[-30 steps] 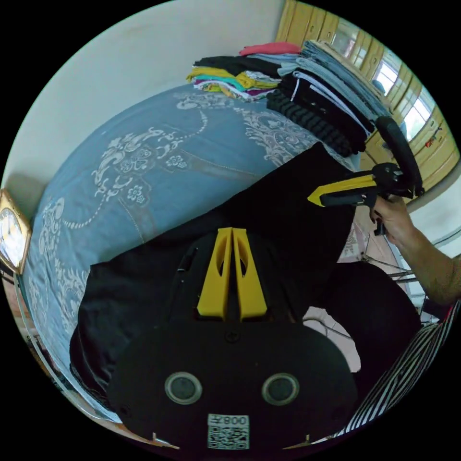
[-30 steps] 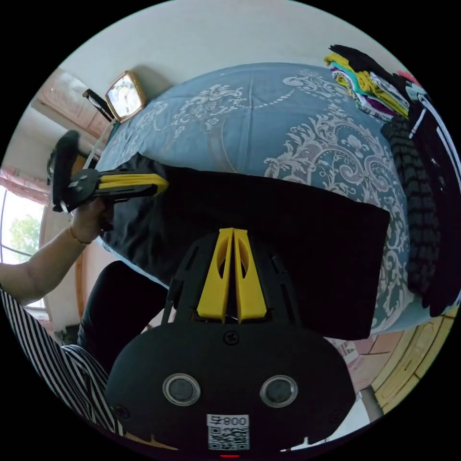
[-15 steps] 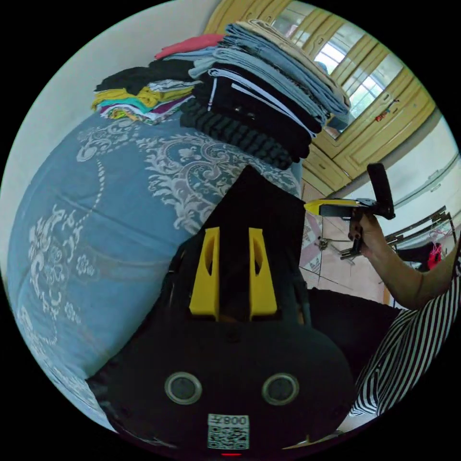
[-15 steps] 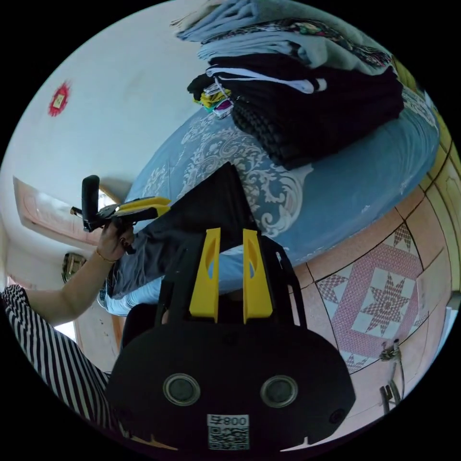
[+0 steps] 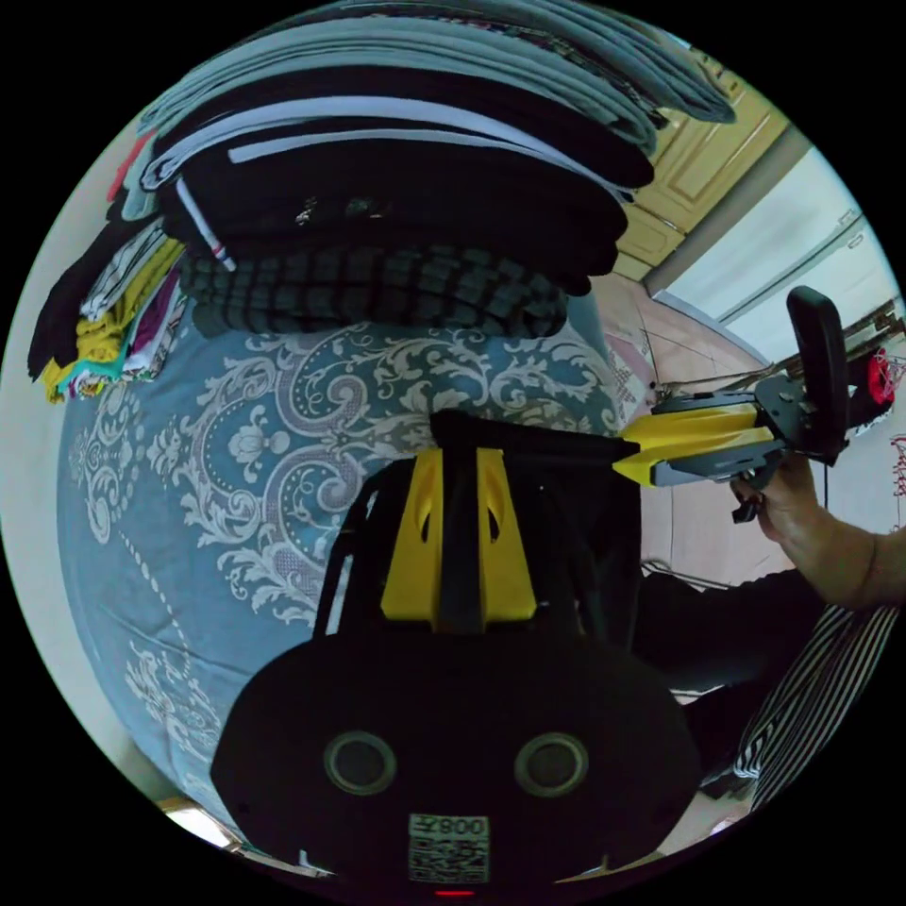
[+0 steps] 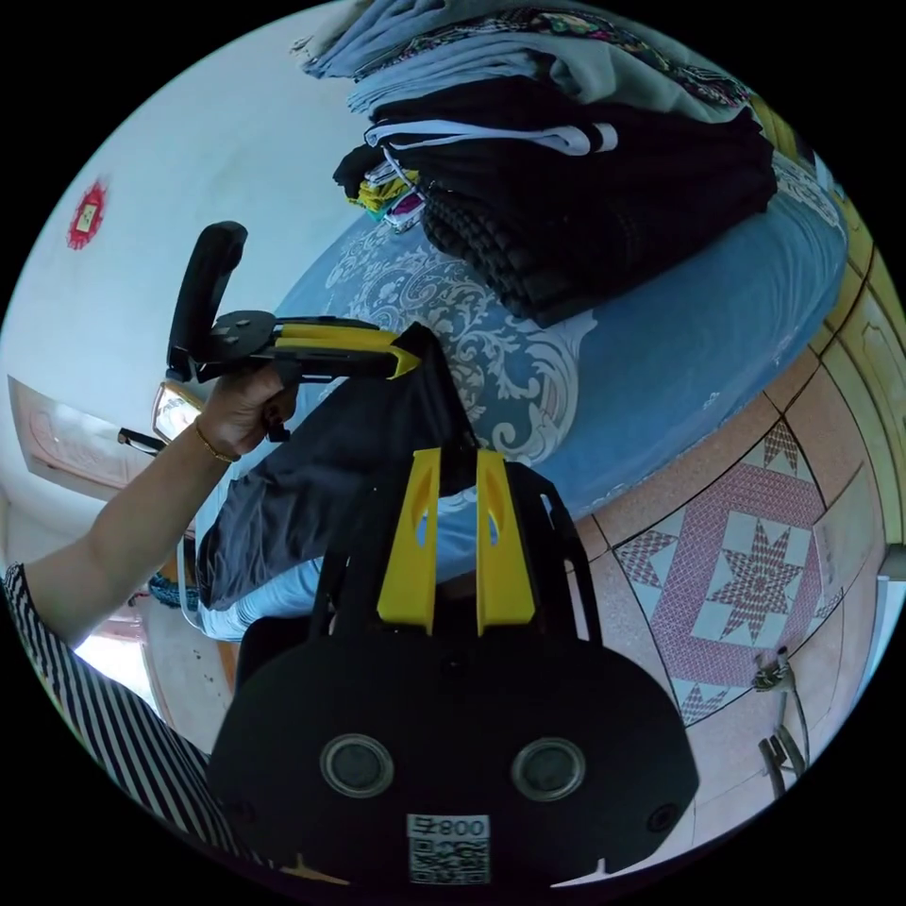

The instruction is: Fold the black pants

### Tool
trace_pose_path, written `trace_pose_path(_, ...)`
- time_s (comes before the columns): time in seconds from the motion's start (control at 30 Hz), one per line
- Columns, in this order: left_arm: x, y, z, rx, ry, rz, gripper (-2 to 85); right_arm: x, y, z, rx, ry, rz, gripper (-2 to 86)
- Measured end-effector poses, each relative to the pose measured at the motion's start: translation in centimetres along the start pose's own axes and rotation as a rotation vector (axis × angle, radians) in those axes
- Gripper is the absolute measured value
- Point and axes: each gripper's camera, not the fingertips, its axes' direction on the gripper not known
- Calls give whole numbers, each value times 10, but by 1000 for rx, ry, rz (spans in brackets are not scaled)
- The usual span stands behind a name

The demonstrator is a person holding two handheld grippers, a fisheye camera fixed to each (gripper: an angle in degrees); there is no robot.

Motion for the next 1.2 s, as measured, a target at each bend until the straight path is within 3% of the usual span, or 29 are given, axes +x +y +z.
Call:
trace_pose_path(0.23,-20,15,-16,52,57,-28,27,1,7,-13,31,-113,-18,38)
trace_pose_path(0.53,-48,95,-118,246,118,27,20,-64,16,-60,119,-312,-241,34)
trace_pose_path(0.97,-102,353,-236,470,189,-194,16,-263,19,-25,-63,-567,-637,34)
trace_pose_path(1.2,-135,490,-249,461,227,-340,15,-358,13,32,-244,-595,-742,34)
